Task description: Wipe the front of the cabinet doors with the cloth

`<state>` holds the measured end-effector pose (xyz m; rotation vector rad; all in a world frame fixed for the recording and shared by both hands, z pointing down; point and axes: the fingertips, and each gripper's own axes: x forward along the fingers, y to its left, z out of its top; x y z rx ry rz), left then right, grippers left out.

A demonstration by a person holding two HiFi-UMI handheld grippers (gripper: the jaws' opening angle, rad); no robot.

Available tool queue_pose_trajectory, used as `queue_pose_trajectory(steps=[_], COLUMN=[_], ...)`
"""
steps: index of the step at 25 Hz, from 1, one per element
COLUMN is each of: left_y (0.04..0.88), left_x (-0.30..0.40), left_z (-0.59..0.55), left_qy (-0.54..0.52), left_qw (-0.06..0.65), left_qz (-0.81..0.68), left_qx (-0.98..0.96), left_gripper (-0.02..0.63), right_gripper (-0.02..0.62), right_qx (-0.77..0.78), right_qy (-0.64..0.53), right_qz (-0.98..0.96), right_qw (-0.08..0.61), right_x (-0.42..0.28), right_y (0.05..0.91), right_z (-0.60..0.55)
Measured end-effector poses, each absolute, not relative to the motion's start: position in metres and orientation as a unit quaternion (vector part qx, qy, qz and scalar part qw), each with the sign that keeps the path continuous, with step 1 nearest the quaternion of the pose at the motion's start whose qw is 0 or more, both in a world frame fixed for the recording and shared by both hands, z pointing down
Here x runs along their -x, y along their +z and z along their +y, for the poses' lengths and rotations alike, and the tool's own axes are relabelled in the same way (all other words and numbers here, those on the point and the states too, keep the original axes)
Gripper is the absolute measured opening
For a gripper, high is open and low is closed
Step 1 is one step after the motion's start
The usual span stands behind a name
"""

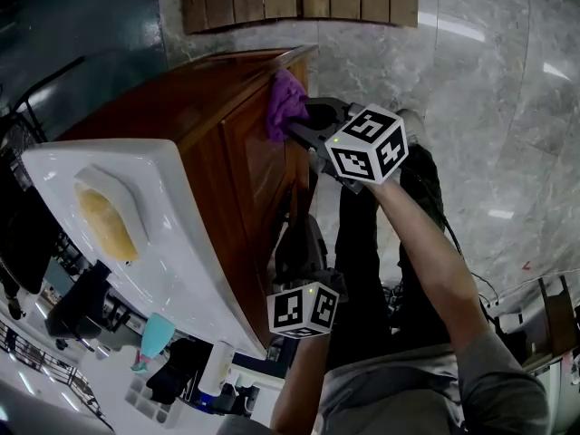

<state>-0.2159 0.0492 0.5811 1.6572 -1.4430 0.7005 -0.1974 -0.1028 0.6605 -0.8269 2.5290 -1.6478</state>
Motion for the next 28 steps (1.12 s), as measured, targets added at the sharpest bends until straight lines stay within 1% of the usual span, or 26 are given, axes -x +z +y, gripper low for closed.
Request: queue_pose_trajectory(steps=[9, 14, 28], left_y=[0.587, 0.590, 0.599], left_x=[0.217, 0.216, 0.213], left_z=[0.042, 0.039, 0.034], left_qy=[0.268, 0.262, 0.256], left_qw=[0.413, 0.418, 0.426], left_qz=[-0.577, -0.581, -0.578], left_qx=[-0.652, -0.647, -0.647], left_gripper=[0.006, 0.006, 0.006], right_gripper=[0.072, 0.072, 0.072], right_qx=[0.278, 0.285, 0.304], right_qy=[-0.544, -0.522, -0.519], right_qz=[0.792, 0.802, 0.790], right_qw=[-0.015, -0.061, -0.124], right_x=[0.197, 0.195, 0.190], right_y=[0.695, 0.715, 0.754], right_z=[-0.100, -0.099, -0.096])
